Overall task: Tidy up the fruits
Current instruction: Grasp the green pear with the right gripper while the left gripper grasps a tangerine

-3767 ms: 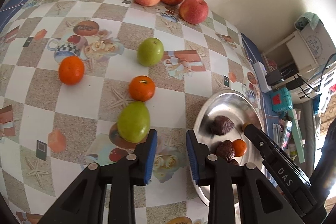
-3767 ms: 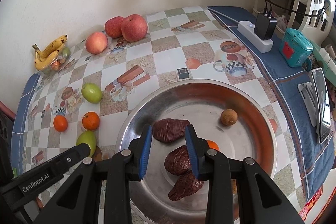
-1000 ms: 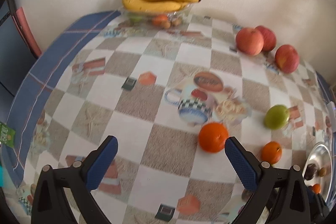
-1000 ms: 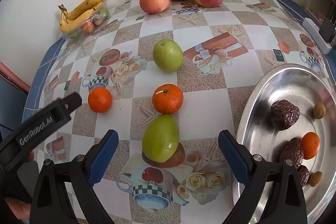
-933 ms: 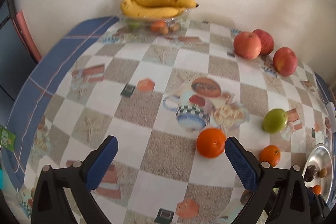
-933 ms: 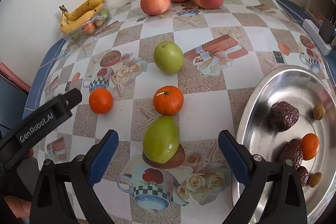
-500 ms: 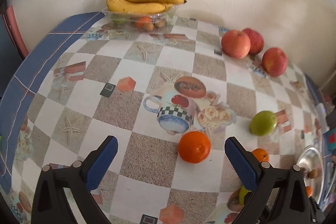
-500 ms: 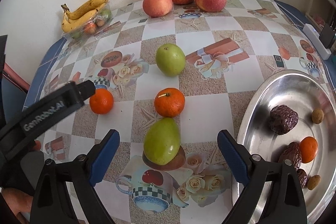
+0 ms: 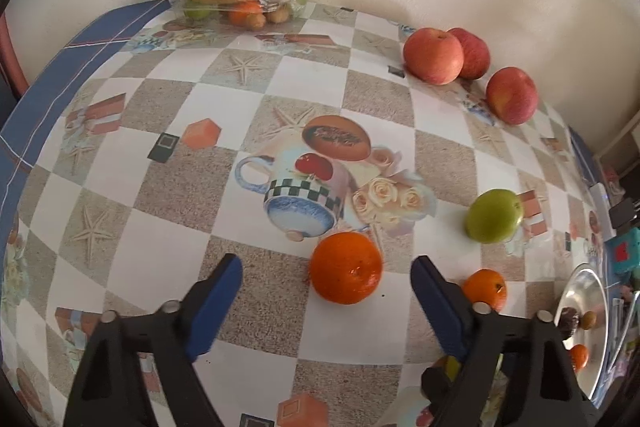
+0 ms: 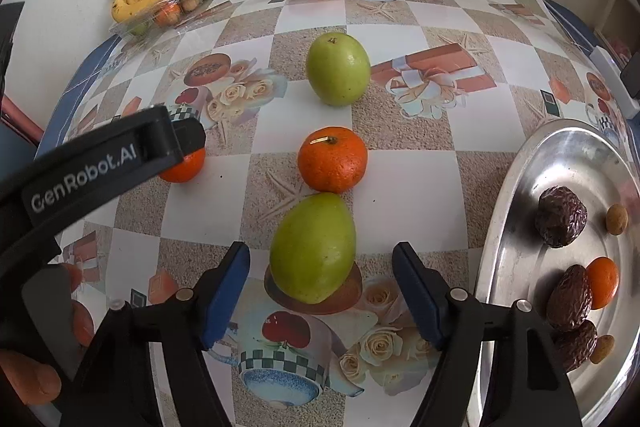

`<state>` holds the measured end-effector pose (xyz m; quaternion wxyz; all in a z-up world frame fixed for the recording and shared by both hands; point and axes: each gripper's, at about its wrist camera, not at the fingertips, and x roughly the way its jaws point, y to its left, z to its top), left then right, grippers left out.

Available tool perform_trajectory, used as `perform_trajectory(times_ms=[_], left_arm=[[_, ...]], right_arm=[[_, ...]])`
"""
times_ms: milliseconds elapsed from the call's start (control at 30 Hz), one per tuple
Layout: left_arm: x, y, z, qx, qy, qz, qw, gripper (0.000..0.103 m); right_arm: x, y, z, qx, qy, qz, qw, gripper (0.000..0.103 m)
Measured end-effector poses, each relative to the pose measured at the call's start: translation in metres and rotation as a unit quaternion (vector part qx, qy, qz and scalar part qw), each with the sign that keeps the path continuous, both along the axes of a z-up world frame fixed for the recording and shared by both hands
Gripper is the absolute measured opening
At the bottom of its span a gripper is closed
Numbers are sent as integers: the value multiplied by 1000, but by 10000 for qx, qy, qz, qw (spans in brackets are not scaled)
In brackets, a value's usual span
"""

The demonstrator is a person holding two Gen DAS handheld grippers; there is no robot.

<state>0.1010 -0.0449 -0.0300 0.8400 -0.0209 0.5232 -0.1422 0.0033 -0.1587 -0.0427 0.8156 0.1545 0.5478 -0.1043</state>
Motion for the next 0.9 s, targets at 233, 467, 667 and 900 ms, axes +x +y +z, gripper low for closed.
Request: perform_trajectory(times_ms=[233,467,667,900], left_arm=[[0,-3,2,-151,86,-103,9998,46],[-1,0,1,-268,282,-11,9992,39],[-3,6,5,-428,359,83,9984,37],[-7,8,13,-486,324,89,9983,33]], right_arm=[[-3,-1,5,20,-66,-15,10000,55],[-5,-4,9,194,-149,-52,9997,42],[-7,-10,15,345,-237,-160,9990,42],[-13,-15,27,325,-348,-211,9986,42]])
